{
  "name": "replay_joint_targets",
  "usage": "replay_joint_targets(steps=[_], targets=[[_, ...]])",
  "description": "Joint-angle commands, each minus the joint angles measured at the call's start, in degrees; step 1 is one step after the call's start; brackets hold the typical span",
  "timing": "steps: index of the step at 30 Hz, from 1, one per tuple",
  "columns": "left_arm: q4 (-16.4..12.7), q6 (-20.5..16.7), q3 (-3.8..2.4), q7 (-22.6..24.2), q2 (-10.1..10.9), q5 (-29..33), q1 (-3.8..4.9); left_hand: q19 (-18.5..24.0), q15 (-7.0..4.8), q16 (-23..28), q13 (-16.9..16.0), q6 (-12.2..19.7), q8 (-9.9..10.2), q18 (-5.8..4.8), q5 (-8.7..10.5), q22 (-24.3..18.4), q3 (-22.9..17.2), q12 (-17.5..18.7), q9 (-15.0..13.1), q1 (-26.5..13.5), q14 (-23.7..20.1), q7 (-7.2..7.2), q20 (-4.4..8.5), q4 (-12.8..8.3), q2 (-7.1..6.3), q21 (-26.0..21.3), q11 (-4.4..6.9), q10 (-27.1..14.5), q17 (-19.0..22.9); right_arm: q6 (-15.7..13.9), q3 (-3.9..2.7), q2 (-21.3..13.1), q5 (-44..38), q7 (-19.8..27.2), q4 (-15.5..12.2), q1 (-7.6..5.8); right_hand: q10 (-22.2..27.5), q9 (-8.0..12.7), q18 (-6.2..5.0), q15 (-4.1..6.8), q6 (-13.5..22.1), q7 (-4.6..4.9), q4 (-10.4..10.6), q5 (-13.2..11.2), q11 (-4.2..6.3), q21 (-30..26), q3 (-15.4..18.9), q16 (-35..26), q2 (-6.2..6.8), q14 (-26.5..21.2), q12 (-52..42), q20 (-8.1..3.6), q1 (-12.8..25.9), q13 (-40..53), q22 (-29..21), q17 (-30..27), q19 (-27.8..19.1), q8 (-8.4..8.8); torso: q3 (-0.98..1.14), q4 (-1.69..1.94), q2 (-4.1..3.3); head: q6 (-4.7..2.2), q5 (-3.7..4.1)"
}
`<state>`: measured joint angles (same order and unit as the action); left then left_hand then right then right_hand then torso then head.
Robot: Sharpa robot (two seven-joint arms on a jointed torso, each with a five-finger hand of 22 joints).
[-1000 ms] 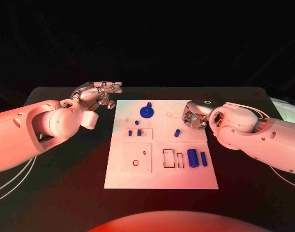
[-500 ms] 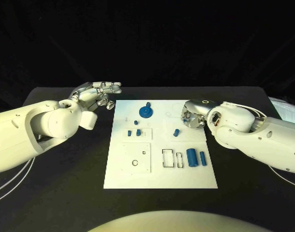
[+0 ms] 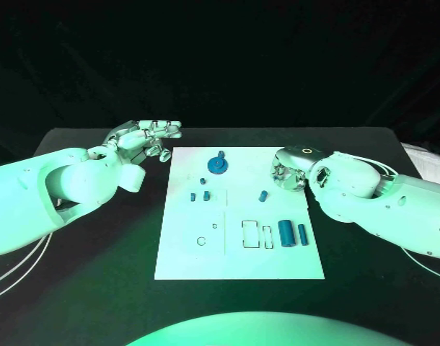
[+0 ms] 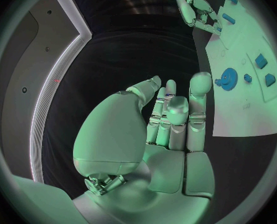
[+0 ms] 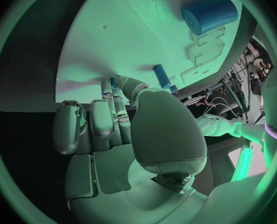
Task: Assemble the parts on the task board
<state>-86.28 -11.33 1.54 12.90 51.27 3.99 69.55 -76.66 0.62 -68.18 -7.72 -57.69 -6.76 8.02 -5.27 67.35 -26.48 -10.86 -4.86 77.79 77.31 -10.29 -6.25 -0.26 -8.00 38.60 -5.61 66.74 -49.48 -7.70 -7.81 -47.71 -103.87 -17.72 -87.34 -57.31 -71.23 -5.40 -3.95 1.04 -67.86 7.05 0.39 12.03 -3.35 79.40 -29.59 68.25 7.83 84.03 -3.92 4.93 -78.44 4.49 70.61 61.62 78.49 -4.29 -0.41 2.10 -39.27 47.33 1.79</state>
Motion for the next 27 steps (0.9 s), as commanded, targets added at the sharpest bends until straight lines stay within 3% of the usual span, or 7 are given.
replay_joint_targets(steps=[1, 6, 14, 27], targets=[[-0.1, 0.6, -0.03, 0.2, -0.1, -0.4, 0.02, 0.4, 0.07, 0.1, -0.1, 0.4, -0.3, 0.69, -0.4, -0.1, 0.4, -0.4, 0.1, 0.0, -0.5, 0.05, -0.04, 0.0, 0.41, -0.2, 0.01, -0.6, 0.0, -1.3, 0.5, -0.1, 0.8, 0.2, -0.5, 0.79, -0.3, -0.1, -0.36, 0.27, -0.4, -0.17, 0.0, -0.2, 0.02, 0.1, -0.3, 0.3, -0.47, 1.6, -0.1, 0.06, -0.2, 0.2, 0.1, 0.1, 0.5, -0.37, 0.0, -0.01, 0.06, -0.02, 0.09], [0.0, 0.5, -0.03, 0.2, -0.1, -0.4, 0.02, 0.4, 0.07, 0.1, -0.1, 0.4, -0.3, 0.69, -0.4, -0.1, 0.4, -0.4, 0.1, 0.0, -0.5, 0.05, -0.04, 0.0, 0.41, -0.2, 0.01, -0.6, 0.0, -2.9, 0.0, -0.8, 1.7, 0.3, -1.6, 0.76, -0.3, -0.1, -0.35, 0.27, -0.4, -0.16, 0.0, -0.3, 0.01, 0.1, -0.3, 0.3, -0.47, 1.7, -0.1, 0.06, -0.1, 0.2, 0.1, 0.1, 0.5, -0.36, -0.03, -0.01, 0.11, -0.13, 0.19], [0.1, 0.6, -0.03, 0.0, -0.3, -0.4, 0.02, 0.4, 0.07, 0.1, -0.1, 0.4, -0.3, 0.69, -0.4, -0.1, 0.4, -0.4, 0.1, 0.0, -0.5, 0.05, -0.04, 0.0, 0.41, -0.2, 0.01, -0.6, 0.0, -2.8, -0.85, -2.1, 3.1, 0.3, -3.0, 0.57, -0.3, -0.2, -0.34, 0.28, -0.5, -0.21, 0.1, -0.5, -0.01, 0.2, -0.2, 0.3, -0.28, 1.7, 0.1, 0.07, 0.2, 0.0, 0.2, 0.1, 0.6, -0.33, -0.04, -0.05, 0.09, -0.34, 0.36], [0.0, 0.6, -0.03, -0.1, -0.2, -0.4, 0.02, 0.4, 0.07, 0.1, -0.1, 0.5, -0.4, 0.7, -0.41, -0.2, 0.5, -0.6, 0.1, 0.2, -0.6, 0.04, -0.05, -0.2, 0.51, -0.4, 0.0, -0.7, 0.1, -3.5, -1.56, -3.7, 4.2, 0.5, -6.9, 0.53, -0.4, -0.2, -0.34, 0.26, -0.6, -0.26, 0.2, -0.8, 0.0, 0.2, 0.0, 0.4, 0.01, 1.7, 0.2, 0.08, 0.6, -0.2, 0.2, 0.1, 0.6, -0.26, -0.03, 0.07, -0.04, -0.33, 0.21]])
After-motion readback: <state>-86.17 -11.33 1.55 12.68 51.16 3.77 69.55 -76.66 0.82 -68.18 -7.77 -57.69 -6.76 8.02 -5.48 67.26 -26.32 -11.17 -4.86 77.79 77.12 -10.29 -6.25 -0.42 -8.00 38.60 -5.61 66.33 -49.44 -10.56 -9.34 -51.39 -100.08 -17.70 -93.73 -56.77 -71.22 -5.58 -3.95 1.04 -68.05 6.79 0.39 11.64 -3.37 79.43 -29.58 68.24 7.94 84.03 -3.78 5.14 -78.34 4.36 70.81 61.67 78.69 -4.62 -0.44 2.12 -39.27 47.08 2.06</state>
